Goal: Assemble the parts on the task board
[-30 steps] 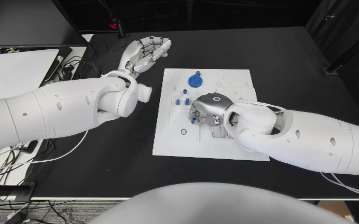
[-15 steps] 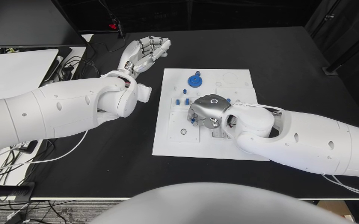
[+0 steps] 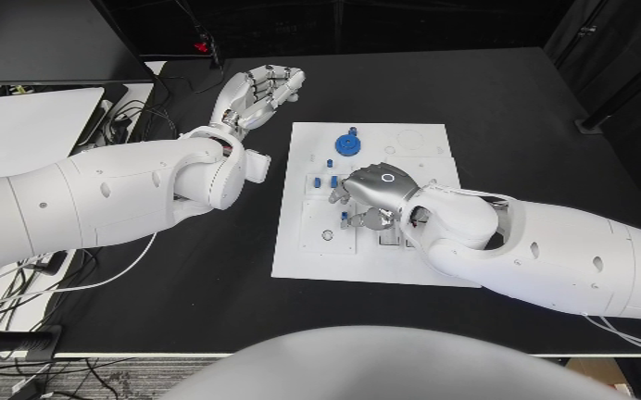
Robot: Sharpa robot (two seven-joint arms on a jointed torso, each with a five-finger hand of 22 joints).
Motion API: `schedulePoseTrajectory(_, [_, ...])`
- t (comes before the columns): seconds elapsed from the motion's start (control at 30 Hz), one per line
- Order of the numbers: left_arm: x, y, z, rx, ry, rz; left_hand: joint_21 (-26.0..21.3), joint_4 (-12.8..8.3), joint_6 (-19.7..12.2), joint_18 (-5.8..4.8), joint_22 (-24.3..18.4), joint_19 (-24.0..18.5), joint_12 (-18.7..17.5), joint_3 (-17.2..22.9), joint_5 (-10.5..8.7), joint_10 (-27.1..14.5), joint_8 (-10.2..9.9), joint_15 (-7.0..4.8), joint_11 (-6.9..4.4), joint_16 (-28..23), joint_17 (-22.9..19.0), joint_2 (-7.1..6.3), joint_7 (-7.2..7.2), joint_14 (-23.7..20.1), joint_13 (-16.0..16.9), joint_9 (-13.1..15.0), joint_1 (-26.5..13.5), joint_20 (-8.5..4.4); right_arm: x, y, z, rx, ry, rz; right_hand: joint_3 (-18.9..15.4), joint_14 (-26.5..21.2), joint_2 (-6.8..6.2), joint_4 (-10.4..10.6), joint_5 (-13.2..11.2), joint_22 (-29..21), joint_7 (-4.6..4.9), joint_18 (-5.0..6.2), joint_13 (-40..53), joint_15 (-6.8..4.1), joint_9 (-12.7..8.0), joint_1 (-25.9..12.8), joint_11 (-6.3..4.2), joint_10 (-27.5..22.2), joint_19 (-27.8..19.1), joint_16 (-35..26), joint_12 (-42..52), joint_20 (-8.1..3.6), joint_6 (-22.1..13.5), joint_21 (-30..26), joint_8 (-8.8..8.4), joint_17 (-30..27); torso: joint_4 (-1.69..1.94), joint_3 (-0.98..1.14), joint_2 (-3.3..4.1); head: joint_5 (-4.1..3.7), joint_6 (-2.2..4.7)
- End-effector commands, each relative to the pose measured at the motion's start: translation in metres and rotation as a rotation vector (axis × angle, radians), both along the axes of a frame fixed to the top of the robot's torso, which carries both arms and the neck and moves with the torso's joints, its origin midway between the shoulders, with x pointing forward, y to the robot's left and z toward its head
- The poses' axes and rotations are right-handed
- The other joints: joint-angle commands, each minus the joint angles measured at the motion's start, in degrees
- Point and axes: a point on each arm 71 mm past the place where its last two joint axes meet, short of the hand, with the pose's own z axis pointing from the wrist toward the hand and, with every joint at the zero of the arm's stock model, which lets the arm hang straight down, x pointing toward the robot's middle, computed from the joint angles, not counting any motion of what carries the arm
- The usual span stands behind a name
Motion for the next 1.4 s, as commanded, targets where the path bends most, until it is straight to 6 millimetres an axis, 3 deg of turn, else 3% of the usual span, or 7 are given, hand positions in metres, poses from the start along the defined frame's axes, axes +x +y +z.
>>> schedulePoseTrajectory(0.03, [-0.003,-0.002,0.01,-0.036,-0.129,-0.032,0.28,0.04,-0.48,0.19,-0.05,0.5,0.27,-0.28,0.36,0.01,0.28,-0.06,-0.22,0.2,-0.05,0.49,6.09,-0.49,-0.06,-0.05,0.11,0.04,-0.002,-0.007,0.016,0.208,-0.085,-0.001,0.19,5.0,-0.01,-0.09,0.06,9.46,0.4,1.05,0.09,0.13,0.09,-1.04,0.06,-0.48,-0.27,-0.33,0.44,-0.07,-0.72,-0.21,0.01,10.96,-0.02,0.06,-0.01,0.01,-0.01])
schedulePoseTrajectory(0.33, [-0.003,-0.001,0.01,-0.04,-0.125,-0.027,0.28,0.04,-0.5,0.19,-0.07,0.5,0.29,-0.32,0.36,0.0,0.3,-0.06,-0.22,0.24,-0.09,0.52,6.09,-0.51,-0.07,-0.05,0.12,0.04,0.006,-0.064,0.032,0.402,0.033,-0.133,1.4,5.09,0.68,-0.23,0.08,9.44,2.76,0.95,0.0,0.49,0.31,-1.61,0.67,-1.52,-0.03,-0.16,0.22,0.08,-0.04,-0.11,0.45,11.21,0.1,-0.07,-0.07,-0.38,-0.01])
schedulePoseTrajectory(0.4, [-0.002,-0.001,0.009,-0.041,-0.123,-0.025,0.28,0.04,-0.5,0.19,-0.07,0.5,0.29,-0.32,0.36,0.0,0.3,-0.06,-0.22,0.24,-0.09,0.52,6.09,-0.51,-0.07,-0.05,0.12,0.04,0.011,-0.078,0.036,0.409,0.043,-0.153,1.4,5.08,0.7,-0.19,0.08,9.43,2.85,0.95,0.0,0.6,0.31,-1.75,0.77,-1.77,-0.03,-0.18,0.2,0.15,0.01,-0.13,0.47,11.15,-0.08,-0.06,-0.08,-0.32,-0.01])
schedulePoseTrajectory(0.47, [-0.002,-0.001,0.009,-0.042,-0.122,-0.024,0.28,0.04,-0.5,0.19,-0.07,0.5,0.29,-0.32,0.36,0.0,0.3,-0.06,-0.22,0.24,-0.09,0.52,6.09,-0.51,-0.07,-0.05,0.12,0.04,0.016,-0.093,0.037,0.396,0.05,-0.164,1.36,5.09,0.66,-0.17,0.09,9.46,2.95,0.92,0.02,0.7,0.34,-1.93,0.87,-1.96,0.04,-0.16,0.24,0.24,0.14,-0.05,0.53,11.19,0.06,-0.02,0.0,-0.79,-0.01])
schedulePoseTrajectory(0.7, [-0.002,-0.002,0.009,-0.043,-0.121,-0.023,0.28,0.04,-0.5,0.19,-0.08,0.5,0.31,-0.34,0.37,-0.01,0.31,-0.06,-0.22,0.26,-0.11,0.53,6.09,-0.51,-0.07,-0.06,0.13,0.04,0.026,-0.119,0.03,0.249,0.043,-0.206,1.34,5.1,0.36,-0.07,0.07,9.46,2.82,0.92,0.04,0.83,0.16,-2.55,0.92,-2.73,0.1,-0.12,0.27,0.43,-0.63,-0.02,0.13,11.2,-0.05,0.0,-0.06,-1.07,-0.01])
schedulePoseTrajectory(0.87, [-0.002,-0.001,0.009,-0.043,-0.121,-0.021,0.28,0.04,-0.5,0.19,-0.08,0.5,0.31,-0.34,0.37,-0.01,0.31,-0.06,-0.22,0.26,-0.11,0.53,6.09,-0.51,-0.07,-0.06,0.13,0.04,0.032,-0.128,0.024,0.146,0.036,-0.244,1.44,5.06,0.09,-0.05,0.05,9.4,2.18,0.97,0.09,0.7,0.08,-2.83,0.74,-2.81,0.06,-0.2,0.41,0.42,-1.41,-0.14,0.0,11.03,-0.05,0.05,-0.02,-1.23,-0.01])
schedulePoseTrajectory(1.4, [-0.002,0.001,0.009,-0.04,-0.121,-0.014,0.28,0.03,-0.54,0.19,-0.14,0.51,0.4,-0.4,0.39,-0.06,0.37,-0.05,-0.22,0.4,-0.23,0.79,6.1,-0.57,-0.08,-0.08,0.21,0.04,0.043,-0.125,0.012,0.016,0.044,-0.305,2.35,5.02,0.11,-0.2,0.05,9.34,2.05,0.98,0.17,0.47,0.42,-3.14,0.48,-2.27,0.09,-0.26,0.75,0.24,0.16,-0.2,0.81,10.86,0.05,0.03,0.03,-1.36,-0.01])
